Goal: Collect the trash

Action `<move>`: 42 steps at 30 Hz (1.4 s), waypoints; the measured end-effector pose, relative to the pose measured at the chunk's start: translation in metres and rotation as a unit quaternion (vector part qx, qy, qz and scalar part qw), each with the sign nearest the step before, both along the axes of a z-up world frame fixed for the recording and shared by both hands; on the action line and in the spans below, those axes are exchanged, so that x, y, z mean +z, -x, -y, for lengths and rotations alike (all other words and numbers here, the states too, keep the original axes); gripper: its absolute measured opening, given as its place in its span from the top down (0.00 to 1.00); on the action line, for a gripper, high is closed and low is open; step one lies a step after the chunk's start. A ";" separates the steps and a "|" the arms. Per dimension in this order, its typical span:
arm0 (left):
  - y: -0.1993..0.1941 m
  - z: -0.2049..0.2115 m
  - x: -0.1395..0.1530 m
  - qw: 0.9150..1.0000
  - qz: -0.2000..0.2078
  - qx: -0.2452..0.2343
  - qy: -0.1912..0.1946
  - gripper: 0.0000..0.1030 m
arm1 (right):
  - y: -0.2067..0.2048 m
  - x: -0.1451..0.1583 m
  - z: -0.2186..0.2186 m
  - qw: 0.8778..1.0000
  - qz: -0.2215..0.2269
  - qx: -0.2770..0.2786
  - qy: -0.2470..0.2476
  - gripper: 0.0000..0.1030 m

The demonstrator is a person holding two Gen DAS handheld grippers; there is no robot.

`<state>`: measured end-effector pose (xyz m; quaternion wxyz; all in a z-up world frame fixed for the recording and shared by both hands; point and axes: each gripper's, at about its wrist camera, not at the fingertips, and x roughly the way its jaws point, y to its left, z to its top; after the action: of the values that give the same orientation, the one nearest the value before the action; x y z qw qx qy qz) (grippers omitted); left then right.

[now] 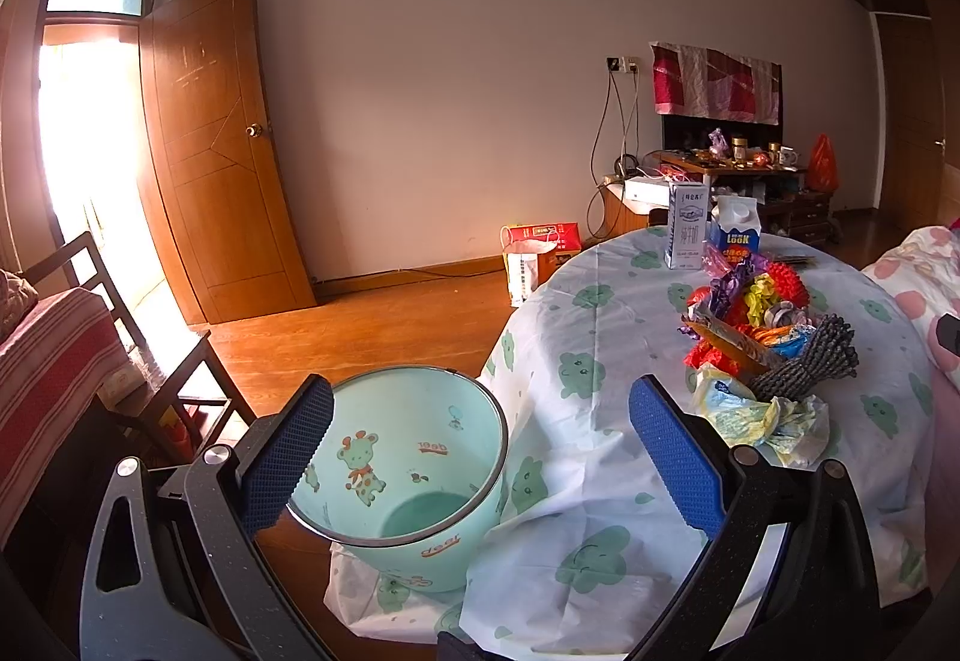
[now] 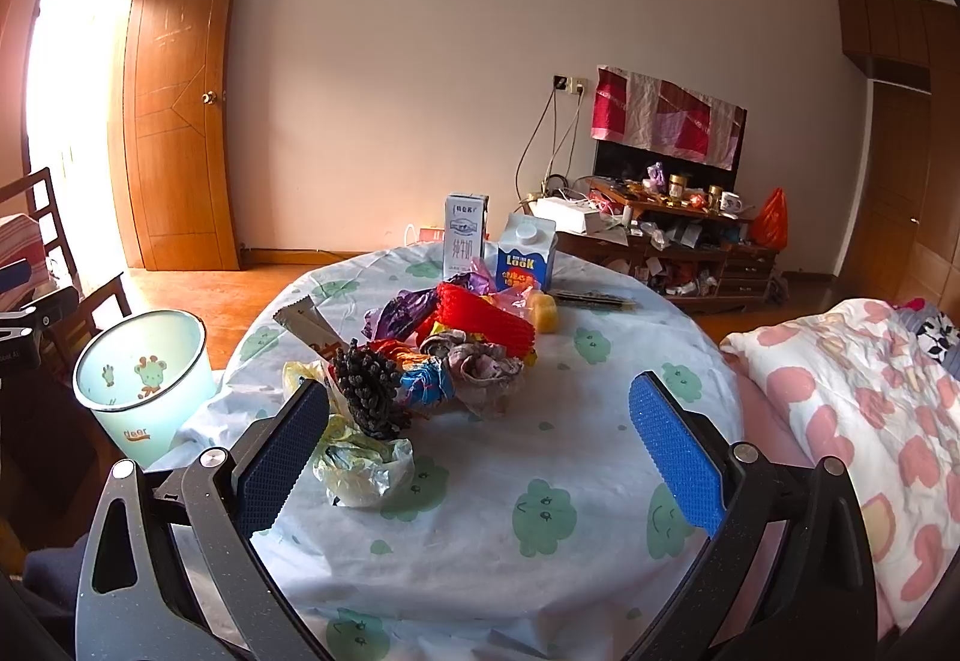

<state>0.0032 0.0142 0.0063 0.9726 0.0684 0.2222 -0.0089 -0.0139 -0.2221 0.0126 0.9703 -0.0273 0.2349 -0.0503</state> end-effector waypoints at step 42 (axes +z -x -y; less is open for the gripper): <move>-0.015 -0.008 -0.019 1.000 -0.012 0.007 -0.012 0.06 | -0.007 -0.017 0.002 1.000 -0.012 -0.015 0.017 0.04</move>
<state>0.0185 0.0222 -0.0123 0.9690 0.0788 0.2340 0.0000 -0.0070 -0.2238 -0.0045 0.9661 -0.0409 0.2457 -0.0681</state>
